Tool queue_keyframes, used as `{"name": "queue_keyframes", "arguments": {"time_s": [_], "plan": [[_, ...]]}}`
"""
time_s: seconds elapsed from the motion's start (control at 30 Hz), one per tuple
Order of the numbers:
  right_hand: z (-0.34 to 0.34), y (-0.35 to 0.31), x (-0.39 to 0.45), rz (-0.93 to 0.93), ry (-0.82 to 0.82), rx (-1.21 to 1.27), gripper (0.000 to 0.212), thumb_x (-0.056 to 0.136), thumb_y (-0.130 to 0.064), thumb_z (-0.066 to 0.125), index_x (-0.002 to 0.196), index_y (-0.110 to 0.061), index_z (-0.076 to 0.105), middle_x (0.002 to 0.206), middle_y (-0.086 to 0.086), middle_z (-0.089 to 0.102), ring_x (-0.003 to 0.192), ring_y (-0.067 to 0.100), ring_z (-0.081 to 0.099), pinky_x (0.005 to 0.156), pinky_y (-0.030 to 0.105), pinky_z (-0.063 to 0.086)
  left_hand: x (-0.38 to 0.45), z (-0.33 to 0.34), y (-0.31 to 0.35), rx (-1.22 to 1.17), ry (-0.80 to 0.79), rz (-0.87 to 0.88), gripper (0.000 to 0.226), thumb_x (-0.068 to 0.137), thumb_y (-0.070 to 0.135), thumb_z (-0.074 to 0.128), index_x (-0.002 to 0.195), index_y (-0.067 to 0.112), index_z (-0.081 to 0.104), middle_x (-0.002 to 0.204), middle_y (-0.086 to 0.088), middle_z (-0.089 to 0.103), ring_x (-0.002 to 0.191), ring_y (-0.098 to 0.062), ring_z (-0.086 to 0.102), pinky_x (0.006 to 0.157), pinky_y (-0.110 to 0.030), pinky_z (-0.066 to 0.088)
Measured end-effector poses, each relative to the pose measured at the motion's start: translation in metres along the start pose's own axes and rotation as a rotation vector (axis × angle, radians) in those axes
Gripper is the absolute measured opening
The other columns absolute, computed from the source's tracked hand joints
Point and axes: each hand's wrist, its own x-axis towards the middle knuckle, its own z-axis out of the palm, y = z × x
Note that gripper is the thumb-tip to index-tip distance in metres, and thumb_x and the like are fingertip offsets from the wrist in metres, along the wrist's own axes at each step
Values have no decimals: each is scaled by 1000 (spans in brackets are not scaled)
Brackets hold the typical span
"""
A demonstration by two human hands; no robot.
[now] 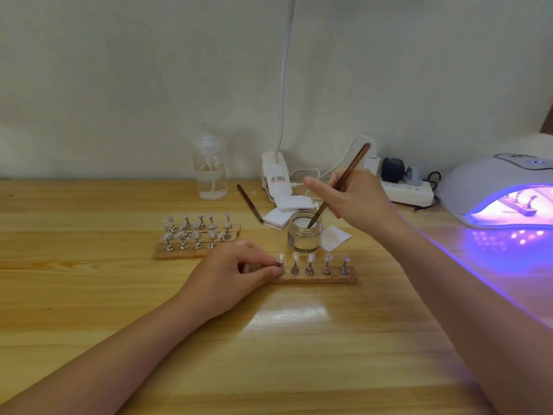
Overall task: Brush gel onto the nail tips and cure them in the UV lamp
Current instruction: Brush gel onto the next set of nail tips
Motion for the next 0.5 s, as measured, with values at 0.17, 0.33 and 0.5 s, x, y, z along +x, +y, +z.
{"name": "queue_keyframes", "arguments": {"time_s": [0.17, 0.33, 0.5], "plan": [[6, 2, -1, 4, -73, -56, 38, 85, -43, 61, 59, -16, 51, 48, -9, 47, 44, -4, 46, 47, 8, 35, -1, 0, -2, 22, -7, 14, 11, 63, 44, 72, 73, 47, 68, 80, 20, 61, 59, -3, 41, 58, -23, 37], [2, -2, 0, -10, -70, -68, 38, 87, -43, 58, 61, -15, 52, 51, -4, 49, 43, -2, 45, 50, 15, 37, -2, 0, -2, 46, 0, 30, 18, 65, 38, 75, 73, 50, 65, 81, 18, 62, 58, -3, 41, 57, -21, 37], [-18, -2, 6, 39, 5, 122, 38, 91, -34, 55, 59, -15, 47, 40, -10, 46, 37, -1, 40, 49, 17, 38, -2, 0, -1, 50, -1, 22, 15, 63, 43, 73, 75, 49, 66, 81, 17, 61, 58, -3, 41, 58, -22, 38]]}}
